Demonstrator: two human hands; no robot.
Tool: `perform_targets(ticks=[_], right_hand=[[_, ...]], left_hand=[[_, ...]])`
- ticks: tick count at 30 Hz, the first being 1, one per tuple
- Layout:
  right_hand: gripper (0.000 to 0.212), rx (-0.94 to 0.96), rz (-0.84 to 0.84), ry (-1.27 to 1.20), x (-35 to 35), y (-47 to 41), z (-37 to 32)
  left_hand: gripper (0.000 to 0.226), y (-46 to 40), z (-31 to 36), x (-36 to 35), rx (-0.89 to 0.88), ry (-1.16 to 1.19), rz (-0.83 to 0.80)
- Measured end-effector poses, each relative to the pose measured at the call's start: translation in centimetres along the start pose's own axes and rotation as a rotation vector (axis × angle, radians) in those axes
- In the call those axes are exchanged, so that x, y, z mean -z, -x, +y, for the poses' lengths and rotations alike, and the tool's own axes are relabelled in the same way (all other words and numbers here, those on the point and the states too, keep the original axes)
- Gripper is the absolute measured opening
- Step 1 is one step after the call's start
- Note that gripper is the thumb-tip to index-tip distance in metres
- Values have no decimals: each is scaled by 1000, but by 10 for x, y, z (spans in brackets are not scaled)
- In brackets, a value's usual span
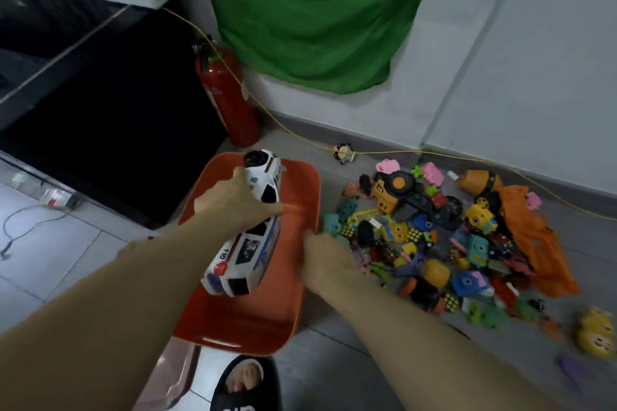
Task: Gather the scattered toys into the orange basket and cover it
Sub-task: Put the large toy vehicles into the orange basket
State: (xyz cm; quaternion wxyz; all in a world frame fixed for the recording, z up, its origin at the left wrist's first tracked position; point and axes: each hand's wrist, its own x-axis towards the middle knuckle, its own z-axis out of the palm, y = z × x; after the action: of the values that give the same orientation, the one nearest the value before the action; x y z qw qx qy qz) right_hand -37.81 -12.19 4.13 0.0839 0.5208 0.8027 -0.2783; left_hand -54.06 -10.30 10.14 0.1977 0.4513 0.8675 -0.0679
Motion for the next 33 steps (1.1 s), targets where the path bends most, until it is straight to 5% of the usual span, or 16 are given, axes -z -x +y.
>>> perform_targets(ticks=[7,14,25,29,33], right_hand=[[4,78,107,-15,-3,-15,33],[11,194,208,-66,-16,-18,63],[28,158,313,-259,-34,-24,72],[38,103,404,-261,-20,-27,80],[42,-120,550,-394,1,-40,111]], left_hand=[[99,-25,15,-82,8,94,-121],[103,-46,41,-140,-23,190,-161],[69,-76,35,-193,-116,570,-383],[56,-76,53,-164,-91,516,-206],[33,-53,89,-90,-195,558,220]])
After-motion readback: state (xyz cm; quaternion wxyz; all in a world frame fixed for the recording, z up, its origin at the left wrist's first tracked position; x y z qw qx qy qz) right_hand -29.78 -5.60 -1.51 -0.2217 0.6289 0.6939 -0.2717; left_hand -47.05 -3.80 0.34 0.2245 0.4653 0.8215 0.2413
